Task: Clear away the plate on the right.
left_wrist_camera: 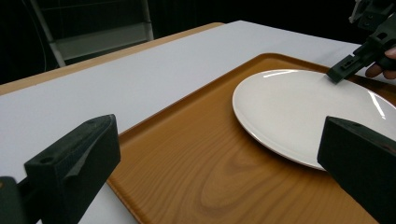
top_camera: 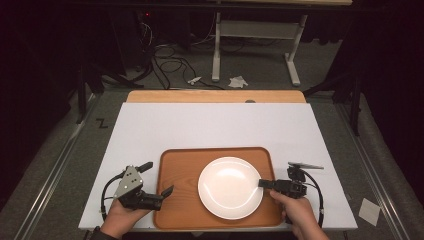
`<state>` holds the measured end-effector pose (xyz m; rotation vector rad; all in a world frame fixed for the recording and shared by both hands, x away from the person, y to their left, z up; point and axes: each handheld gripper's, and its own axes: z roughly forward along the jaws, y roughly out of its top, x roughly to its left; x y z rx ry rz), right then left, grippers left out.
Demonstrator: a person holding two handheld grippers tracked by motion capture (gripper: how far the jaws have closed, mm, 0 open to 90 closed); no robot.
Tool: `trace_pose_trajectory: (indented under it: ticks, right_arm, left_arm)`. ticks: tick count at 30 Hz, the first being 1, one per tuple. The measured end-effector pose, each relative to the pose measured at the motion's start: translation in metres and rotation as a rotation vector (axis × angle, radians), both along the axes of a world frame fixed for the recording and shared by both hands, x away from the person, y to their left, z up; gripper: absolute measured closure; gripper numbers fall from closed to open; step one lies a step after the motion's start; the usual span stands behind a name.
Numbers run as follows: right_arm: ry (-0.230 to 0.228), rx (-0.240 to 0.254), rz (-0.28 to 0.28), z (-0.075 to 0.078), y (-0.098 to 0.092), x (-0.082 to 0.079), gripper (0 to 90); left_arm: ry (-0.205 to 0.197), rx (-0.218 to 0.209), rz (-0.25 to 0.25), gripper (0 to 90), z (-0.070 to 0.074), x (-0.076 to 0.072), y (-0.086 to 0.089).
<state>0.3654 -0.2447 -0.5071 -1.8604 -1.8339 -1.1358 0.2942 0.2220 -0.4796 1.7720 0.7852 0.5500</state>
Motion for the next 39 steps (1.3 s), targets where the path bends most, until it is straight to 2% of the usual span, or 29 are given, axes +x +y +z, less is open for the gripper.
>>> trace_pose_trajectory:
  ticks: [7, 14, 18, 20, 22, 23, 25, 26, 28, 30, 32, 34, 35, 37, 39]
  right_arm:
    - [-0.030, -0.002, -0.026, 0.005, -0.005, 0.000, 75.5]
    - [-0.145, -0.037, -0.054, 0.022, -0.023, -0.001, 64.2]
    - [-0.247, -0.109, -0.081, 0.036, -0.034, -0.003, 58.0]
    - [-0.293, -0.121, -0.089, 0.044, -0.037, -0.003, 54.9]
    - [-0.357, -0.209, -0.057, 0.050, -0.038, -0.006, 52.4]
    - [-0.382, -0.234, -0.048, 0.054, -0.040, -0.009, 50.6]
    - [-0.489, -0.293, -0.038, 0.058, -0.046, -0.018, 46.3]
    - [-0.530, -0.310, -0.033, 0.058, -0.049, -0.022, 44.9]
    - [-0.572, -0.321, -0.042, 0.057, -0.053, -0.028, 41.0]
    - [-0.648, -0.336, -0.037, 0.053, -0.056, -0.034, 33.9]
    - [-0.666, -0.335, -0.009, 0.052, -0.055, -0.038, 30.6]
    - [-0.700, -0.331, 0.000, 0.051, -0.051, -0.039, 20.3]
    - [-0.732, -0.353, 0.014, 0.050, -0.048, -0.040, 15.9]
    - [-0.783, -0.409, 0.049, 0.050, -0.043, -0.041, 16.7]
    - [-0.783, -0.404, 0.055, 0.051, -0.042, -0.041, 16.3]
  left_arm:
    - [0.006, 0.000, 0.008, 0.1, 0.000, 0.001, 0.000]
    - [0.059, 0.018, 0.058, 0.1, -0.004, 0.005, 0.003]
    - [0.089, 0.006, 0.088, 0.1, -0.005, 0.007, 0.007]
    - [0.100, -0.010, 0.096, 0.1, -0.005, 0.008, 0.008]
    - [0.103, -0.014, 0.096, 0.1, -0.005, 0.008, 0.009]
    - [0.102, -0.015, 0.095, 0.1, -0.005, 0.008, 0.009]
    - [0.103, -0.022, 0.091, 0.1, -0.005, 0.008, 0.009]
    - [0.104, -0.023, 0.092, 0.1, -0.005, 0.008, 0.009]
    - [0.106, -0.020, 0.091, 0.1, -0.005, 0.009, 0.007]
    - [0.110, -0.016, 0.088, 0.1, -0.006, 0.009, 0.006]
    - [0.108, -0.013, 0.088, 0.1, -0.006, 0.010, 0.004]
    - [0.107, -0.008, 0.086, 0.1, -0.006, 0.009, 0.002]
    - [0.108, -0.004, 0.083, 0.1, -0.005, 0.009, 0.001]
    - [0.105, 0.002, 0.084, 0.1, -0.005, 0.008, 0.001]
    - [0.102, 0.000, 0.085, 0.1, -0.005, 0.007, 0.001]
